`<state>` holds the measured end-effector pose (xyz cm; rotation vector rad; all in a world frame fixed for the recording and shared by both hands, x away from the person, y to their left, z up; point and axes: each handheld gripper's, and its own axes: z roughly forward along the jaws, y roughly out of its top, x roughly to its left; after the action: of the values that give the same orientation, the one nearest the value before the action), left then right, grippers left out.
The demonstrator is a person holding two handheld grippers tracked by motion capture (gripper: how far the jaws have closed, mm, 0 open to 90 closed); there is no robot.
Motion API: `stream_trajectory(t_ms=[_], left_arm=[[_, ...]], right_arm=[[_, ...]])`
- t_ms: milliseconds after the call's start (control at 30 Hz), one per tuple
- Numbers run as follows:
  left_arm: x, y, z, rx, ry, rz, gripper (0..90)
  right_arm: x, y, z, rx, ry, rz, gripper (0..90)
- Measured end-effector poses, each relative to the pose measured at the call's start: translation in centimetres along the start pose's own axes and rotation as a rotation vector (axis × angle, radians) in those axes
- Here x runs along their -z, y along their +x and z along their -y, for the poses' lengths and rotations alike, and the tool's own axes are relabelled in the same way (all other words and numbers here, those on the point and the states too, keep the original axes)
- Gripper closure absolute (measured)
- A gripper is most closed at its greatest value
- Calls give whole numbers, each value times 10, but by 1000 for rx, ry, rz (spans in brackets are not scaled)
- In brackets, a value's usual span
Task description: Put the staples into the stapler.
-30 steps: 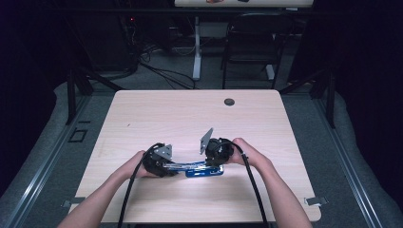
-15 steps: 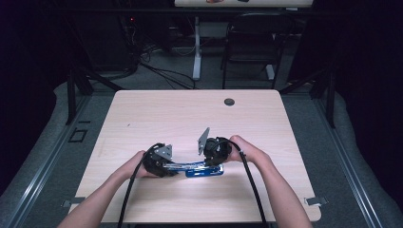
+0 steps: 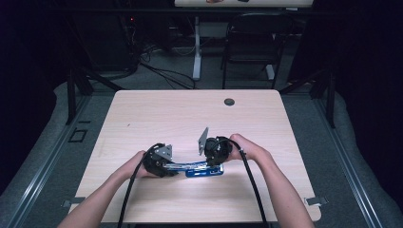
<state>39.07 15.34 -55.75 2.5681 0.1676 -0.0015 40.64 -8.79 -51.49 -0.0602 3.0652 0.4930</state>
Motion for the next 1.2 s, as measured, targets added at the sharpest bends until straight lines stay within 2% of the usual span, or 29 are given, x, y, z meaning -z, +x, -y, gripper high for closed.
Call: stream_trajectory(t_ms=[100, 367, 600, 733, 800, 967, 1200], left_arm=[[0, 0, 0, 2, -3, -1, 656], [-1, 0, 0, 2, 4, 0, 657], [-1, 0, 0, 1, 9, 9, 657], [-1, 0, 0, 1, 10, 9, 657], [-2, -1, 0, 4, 5, -4, 656], [-2, -1, 0, 5, 8, -2, 657], [-2, -1, 0, 4, 9, -2, 656]], right_arm=[[0, -1, -2, 15, 21, 0, 786], [0, -1, -2, 15, 26, -5, 786], [0, -1, -4, 40, 40, -6, 786], [-1, -1, -4, 32, 34, -9, 785], [-2, -1, -4, 38, 43, -10, 784], [-2, -2, -6, 48, 60, -15, 781], [-1, -2, -5, 37, 70, -19, 769]])
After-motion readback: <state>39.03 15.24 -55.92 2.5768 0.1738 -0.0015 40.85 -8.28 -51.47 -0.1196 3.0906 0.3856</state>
